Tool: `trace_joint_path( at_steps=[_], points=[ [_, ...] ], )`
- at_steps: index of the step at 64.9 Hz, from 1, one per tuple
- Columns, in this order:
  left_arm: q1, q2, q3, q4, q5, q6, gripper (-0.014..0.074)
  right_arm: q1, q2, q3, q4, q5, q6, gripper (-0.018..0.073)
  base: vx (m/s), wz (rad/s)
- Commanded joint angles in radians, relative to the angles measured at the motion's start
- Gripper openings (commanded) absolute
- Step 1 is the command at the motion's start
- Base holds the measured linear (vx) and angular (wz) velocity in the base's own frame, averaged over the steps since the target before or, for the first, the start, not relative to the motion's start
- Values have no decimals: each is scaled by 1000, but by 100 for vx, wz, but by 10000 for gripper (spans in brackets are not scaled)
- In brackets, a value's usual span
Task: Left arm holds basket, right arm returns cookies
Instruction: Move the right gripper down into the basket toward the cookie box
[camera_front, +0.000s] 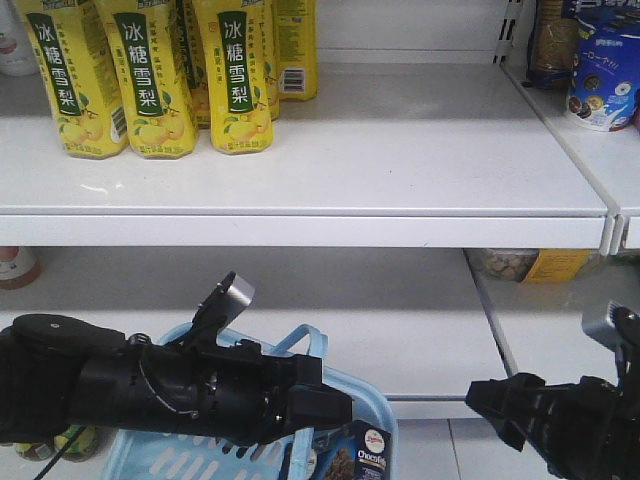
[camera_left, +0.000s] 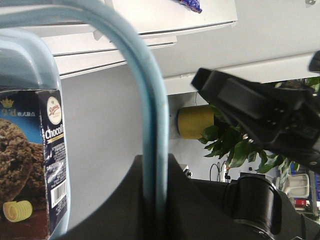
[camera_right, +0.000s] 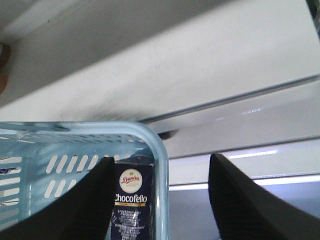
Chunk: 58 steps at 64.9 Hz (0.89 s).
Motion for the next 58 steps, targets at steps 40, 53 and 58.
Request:
trace_joint_path(
  at_steps=[40,53,58],
  points=[
    [-1,-35,-28,-85,43,21,-6,204,421,-182,435,123,-419,403,0,0],
    [-1,-35,-28,-85,43,21,-6,204,481,-183,452,126,-443,401,0,0],
    [-1,-35,-28,-85,43,21,-6,204,500,-183,460,126,-446,401,0,0]
  ],
)
